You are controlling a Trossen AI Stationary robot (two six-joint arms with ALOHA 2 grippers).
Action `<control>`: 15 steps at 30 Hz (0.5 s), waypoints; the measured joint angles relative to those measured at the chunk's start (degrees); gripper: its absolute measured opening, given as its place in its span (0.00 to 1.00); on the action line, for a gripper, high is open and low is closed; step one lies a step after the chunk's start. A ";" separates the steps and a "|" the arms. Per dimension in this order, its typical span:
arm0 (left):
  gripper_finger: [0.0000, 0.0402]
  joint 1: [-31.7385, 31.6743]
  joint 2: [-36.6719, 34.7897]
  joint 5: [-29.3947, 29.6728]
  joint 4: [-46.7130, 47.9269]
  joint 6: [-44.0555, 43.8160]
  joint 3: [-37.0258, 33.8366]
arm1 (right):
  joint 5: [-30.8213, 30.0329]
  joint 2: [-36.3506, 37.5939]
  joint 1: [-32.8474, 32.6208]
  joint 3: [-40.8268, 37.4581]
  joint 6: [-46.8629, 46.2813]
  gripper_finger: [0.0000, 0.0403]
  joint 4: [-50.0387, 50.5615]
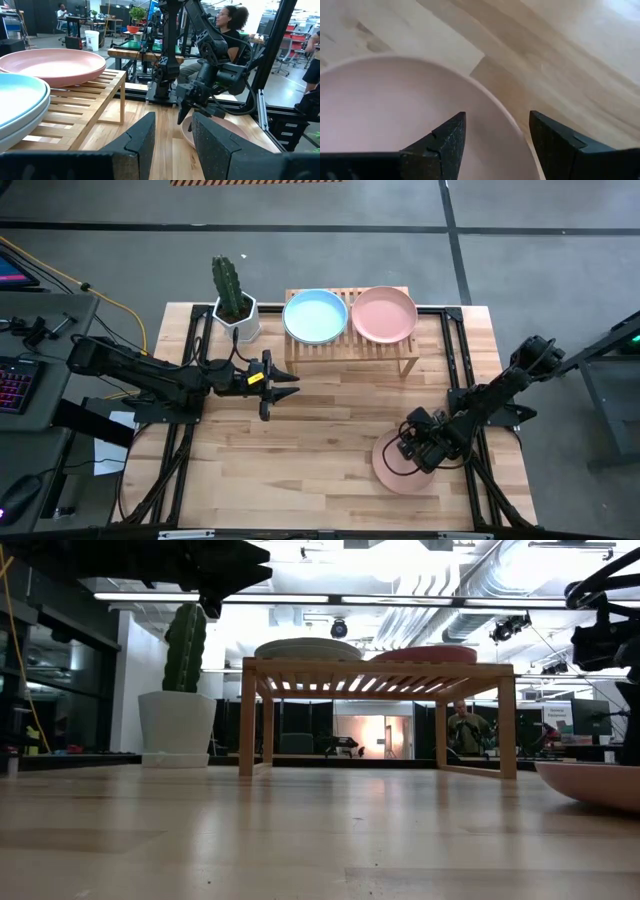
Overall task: Place and stack plates onto a shelf
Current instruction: Stack the light red plate on top of the light red plate on the shelf
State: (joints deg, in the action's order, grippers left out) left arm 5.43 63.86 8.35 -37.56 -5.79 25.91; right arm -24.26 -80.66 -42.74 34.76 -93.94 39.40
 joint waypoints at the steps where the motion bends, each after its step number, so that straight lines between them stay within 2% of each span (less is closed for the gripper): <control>1: 0.29 0.00 0.00 -0.01 0.00 -0.01 0.00 | 0.89 0.00 0.00 0.00 0.31 0.49 0.00; 5: 0.29 0.01 0.00 -0.01 0.00 -0.01 0.00 | 3.70 0.04 0.00 0.00 1.51 0.49 0.00; 15: 0.29 0.02 -0.01 -0.01 0.00 -0.01 0.00 | 5.24 0.07 0.00 0.00 2.92 0.49 -0.31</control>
State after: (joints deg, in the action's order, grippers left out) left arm 5.45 63.84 8.34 -37.56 -5.80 25.91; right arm -19.03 -80.60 -42.74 34.76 -91.02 39.09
